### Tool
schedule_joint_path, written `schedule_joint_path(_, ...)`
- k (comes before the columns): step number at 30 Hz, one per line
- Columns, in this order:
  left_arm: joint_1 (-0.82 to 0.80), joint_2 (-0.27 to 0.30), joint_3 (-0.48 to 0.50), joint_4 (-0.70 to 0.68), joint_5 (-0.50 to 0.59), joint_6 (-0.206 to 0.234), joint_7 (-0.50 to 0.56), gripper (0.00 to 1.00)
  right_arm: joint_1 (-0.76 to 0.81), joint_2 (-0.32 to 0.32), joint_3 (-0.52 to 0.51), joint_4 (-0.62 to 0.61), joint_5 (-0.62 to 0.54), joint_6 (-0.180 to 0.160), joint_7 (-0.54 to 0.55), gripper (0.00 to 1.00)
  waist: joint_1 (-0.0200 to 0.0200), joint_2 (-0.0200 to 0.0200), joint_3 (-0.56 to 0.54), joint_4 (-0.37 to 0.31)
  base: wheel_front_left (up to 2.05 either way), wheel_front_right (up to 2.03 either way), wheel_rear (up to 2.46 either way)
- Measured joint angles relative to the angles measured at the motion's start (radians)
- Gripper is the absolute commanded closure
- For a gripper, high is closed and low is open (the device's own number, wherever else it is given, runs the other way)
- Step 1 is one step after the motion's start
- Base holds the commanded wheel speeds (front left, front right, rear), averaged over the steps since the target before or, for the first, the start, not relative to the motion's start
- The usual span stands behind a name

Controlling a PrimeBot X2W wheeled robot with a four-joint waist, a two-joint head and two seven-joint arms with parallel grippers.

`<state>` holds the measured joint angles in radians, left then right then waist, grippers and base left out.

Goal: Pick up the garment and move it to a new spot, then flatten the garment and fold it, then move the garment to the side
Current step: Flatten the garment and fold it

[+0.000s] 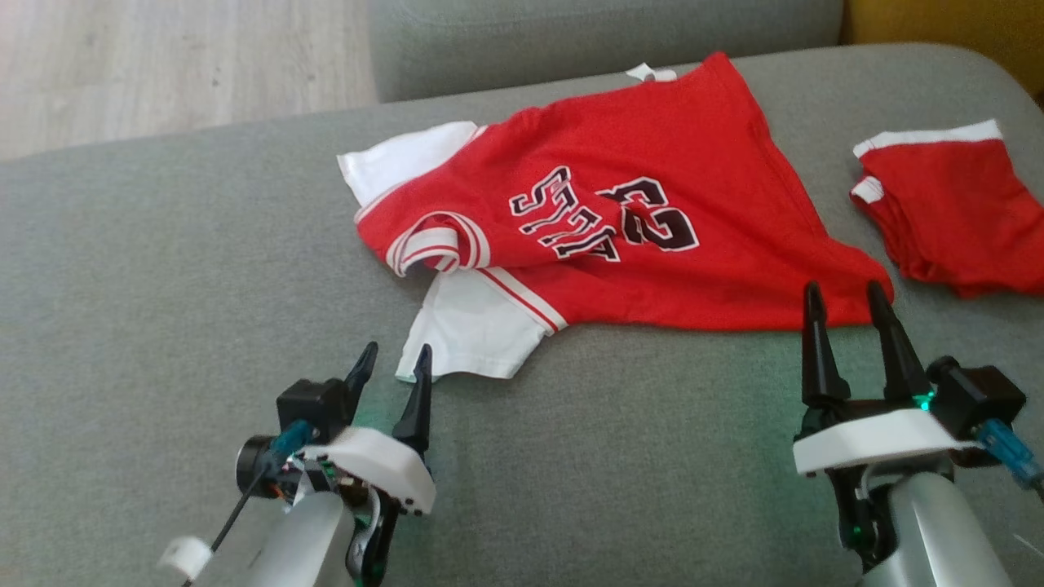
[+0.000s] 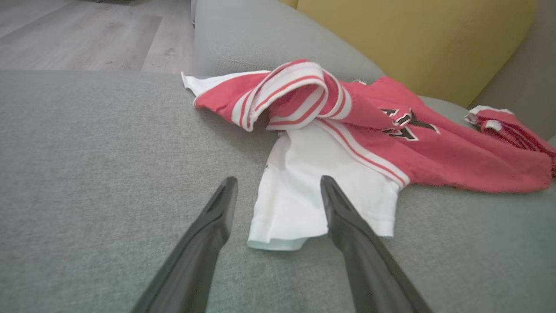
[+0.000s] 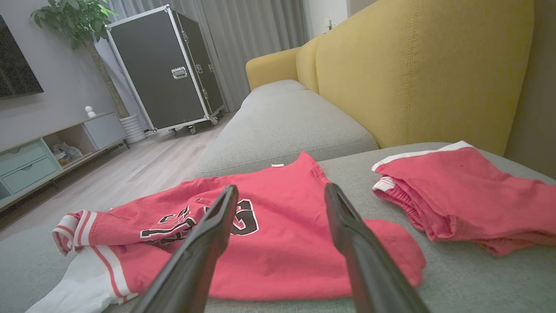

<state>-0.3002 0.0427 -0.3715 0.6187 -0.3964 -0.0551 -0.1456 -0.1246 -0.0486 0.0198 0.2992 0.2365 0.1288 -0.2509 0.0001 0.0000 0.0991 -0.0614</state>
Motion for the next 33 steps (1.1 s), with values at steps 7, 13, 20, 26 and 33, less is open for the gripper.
schedule_joint_path(7, -0.076, 0.0, -0.015, 0.135, 0.008, 0.056, 0.055, 0.0, -0.017, 0.0, 0.015, -0.018, -0.001, 0.0, 0.0, 0.0, 0.0, 0.0, 0.041, -0.031, 0.0, 0.0, 0.0)
schedule_joint_path(13, -0.105, 0.001, -0.026, 0.19, 0.012, 0.056, 0.093, 0.0, -0.031, 0.0, 0.001, -0.03, -0.009, 0.0, 0.0, 0.0, 0.0, 0.0, 0.046, -0.048, 0.0, 0.0, 0.0)
schedule_joint_path(20, -0.12, 0.002, -0.048, 0.208, 0.006, 0.02, 0.106, 1.0, -0.031, 0.0, -0.005, -0.023, -0.016, 0.0, 0.0, 0.0, 0.0, 0.0, 0.037, -0.045, 0.0, 0.0, 0.0)
schedule_joint_path(26, -0.109, 0.003, -0.031, 0.164, -0.004, 0.032, -0.023, 1.0, -0.031, 0.0, -0.042, 0.051, -0.056, 0.0, 0.0, 0.0, 0.0, 0.0, 0.02, -0.027, 0.0, 0.0, 0.0)
schedule_joint_path(33, -0.101, 0.009, -0.008, 0.062, -0.009, 0.053, -0.092, 1.0, -0.074, 0.001, -0.141, 0.221, -0.122, 0.0, 0.033, 0.0, -0.0001, 0.0, 0.008, 0.016, 0.0, 0.0, 0.0)
